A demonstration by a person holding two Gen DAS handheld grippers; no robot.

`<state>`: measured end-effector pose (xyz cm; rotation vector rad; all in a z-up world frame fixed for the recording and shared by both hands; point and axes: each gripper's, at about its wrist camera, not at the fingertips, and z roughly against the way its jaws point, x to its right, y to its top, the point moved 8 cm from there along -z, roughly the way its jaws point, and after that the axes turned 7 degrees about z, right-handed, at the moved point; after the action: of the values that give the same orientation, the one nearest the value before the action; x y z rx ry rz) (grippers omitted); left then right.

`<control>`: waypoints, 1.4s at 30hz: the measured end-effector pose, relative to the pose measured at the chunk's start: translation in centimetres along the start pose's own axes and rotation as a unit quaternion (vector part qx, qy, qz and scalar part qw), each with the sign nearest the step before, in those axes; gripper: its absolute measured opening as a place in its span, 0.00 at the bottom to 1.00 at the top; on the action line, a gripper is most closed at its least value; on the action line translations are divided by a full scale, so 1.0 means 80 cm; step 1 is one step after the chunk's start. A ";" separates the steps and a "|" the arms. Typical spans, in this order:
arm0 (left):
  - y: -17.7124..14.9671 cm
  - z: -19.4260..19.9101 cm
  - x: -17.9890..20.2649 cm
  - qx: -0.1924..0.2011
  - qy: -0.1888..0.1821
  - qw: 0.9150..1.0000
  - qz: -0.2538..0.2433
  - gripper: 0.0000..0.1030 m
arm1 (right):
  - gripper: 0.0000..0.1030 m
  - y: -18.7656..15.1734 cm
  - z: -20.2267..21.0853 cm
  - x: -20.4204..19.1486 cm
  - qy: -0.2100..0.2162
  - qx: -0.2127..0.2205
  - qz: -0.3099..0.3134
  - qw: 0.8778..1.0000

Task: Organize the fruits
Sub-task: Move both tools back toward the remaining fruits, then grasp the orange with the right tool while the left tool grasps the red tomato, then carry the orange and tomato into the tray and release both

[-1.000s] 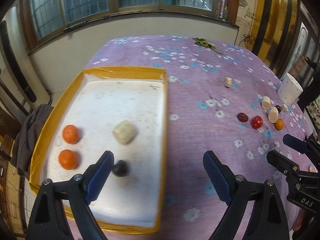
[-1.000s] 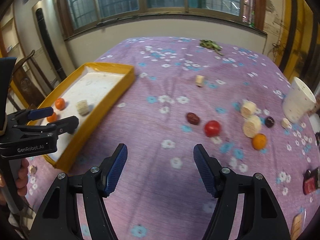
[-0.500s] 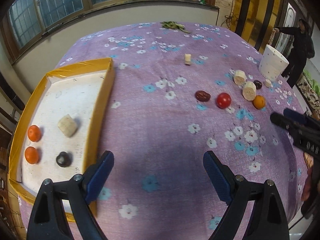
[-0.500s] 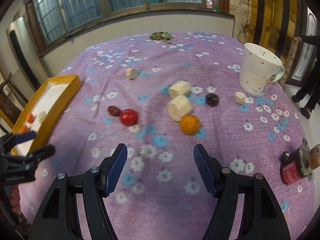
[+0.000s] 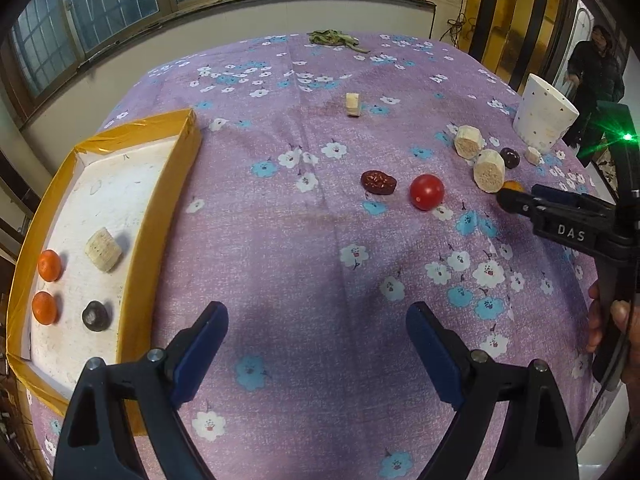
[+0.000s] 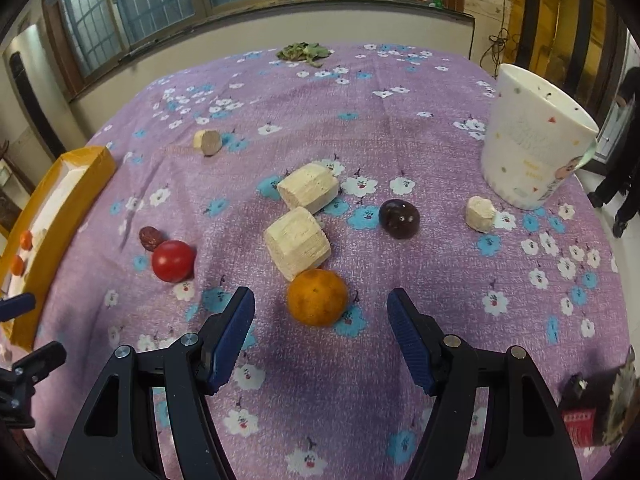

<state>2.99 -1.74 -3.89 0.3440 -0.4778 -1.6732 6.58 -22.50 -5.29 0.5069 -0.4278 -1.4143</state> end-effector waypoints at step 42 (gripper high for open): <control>0.028 -0.027 0.031 -0.008 -0.129 0.991 0.047 0.33 | 0.31 -0.031 0.050 -0.038 0.024 0.021 0.004 0.999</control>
<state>5.57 -4.70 -4.51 0.0907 -0.6612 -1.6352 1.95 -19.98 -3.38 0.5712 -0.4207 -1.3850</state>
